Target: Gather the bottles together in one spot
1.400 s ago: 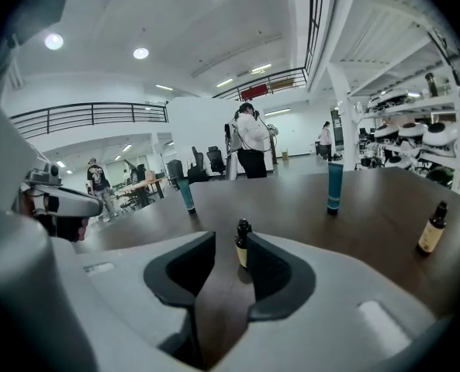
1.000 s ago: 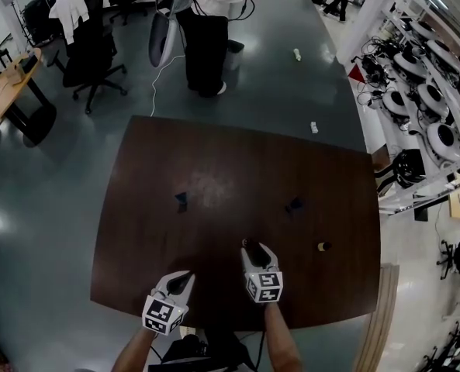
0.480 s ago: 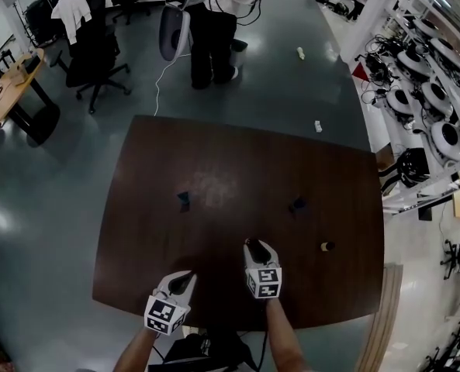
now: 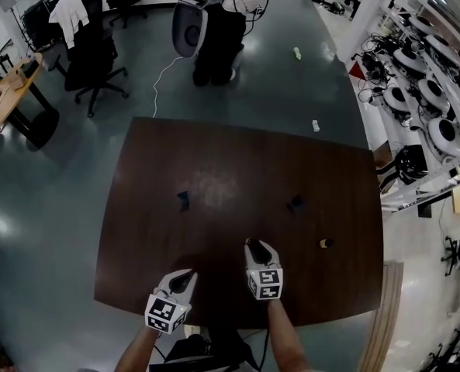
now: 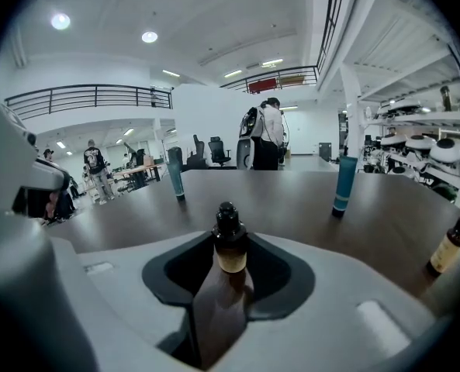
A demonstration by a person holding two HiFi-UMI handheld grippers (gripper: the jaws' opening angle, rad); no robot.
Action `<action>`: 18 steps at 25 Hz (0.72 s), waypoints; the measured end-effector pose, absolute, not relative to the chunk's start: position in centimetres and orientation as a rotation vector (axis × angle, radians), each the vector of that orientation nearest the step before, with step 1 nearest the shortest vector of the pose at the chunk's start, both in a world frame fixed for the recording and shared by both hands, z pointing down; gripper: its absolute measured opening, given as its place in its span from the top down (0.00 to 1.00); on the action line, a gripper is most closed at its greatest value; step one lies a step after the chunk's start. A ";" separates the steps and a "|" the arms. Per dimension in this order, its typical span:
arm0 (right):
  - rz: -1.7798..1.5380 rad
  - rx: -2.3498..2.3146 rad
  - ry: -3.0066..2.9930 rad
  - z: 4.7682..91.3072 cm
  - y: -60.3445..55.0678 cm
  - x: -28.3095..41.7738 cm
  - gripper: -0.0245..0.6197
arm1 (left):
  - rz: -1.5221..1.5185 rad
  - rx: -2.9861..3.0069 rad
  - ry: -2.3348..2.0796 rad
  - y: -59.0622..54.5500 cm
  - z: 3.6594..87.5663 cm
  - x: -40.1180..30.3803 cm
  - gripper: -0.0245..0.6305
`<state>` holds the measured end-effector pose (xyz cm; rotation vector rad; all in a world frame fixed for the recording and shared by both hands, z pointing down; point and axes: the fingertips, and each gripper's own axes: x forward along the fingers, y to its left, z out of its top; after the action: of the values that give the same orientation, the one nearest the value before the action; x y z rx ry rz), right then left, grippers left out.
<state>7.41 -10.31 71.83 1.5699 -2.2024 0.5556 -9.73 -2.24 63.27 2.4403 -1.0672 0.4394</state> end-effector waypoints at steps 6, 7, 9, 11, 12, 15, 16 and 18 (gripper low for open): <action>0.508 1.547 -2.232 69.7 -8.9 6.6 0.76 | 0.419 2.436 -1.086 -1.9 63.0 -10.3 0.96; 0.496 1.539 -2.238 69.3 -8.6 6.4 0.76 | 0.416 2.436 -1.088 -1.8 62.9 -10.4 0.96; 0.473 1.524 -2.252 68.5 -8.1 5.9 0.76 | 0.413 2.434 -1.095 -1.6 62.8 -10.7 0.96; 0.455 1.511 -2.268 67.8 -7.4 5.2 0.76 | 0.411 2.432 -1.105 -1.4 62.7 -11.1 0.96; 0.449 1.502 -2.276 67.5 -7.1 4.7 0.76 | 0.410 2.430 -1.110 -1.2 62.7 -11.3 0.96; 0.418 1.460 -2.300 67.3 -6.0 3.2 0.76 | 0.408 2.421 -1.123 -0.9 62.9 -12.0 0.96; 0.410 1.439 -2.307 67.3 -5.7 2.6 0.76 | 0.406 2.416 -1.127 -0.8 62.9 -12.2 0.96; 0.416 1.399 -2.321 67.6 -4.9 1.3 0.76 | 0.398 2.407 -1.135 -0.6 63.0 -12.5 0.96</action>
<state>1.32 -4.92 67.56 1.3990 -2.3213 0.4159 -12.50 -0.60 62.99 2.4066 -1.1355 0.3985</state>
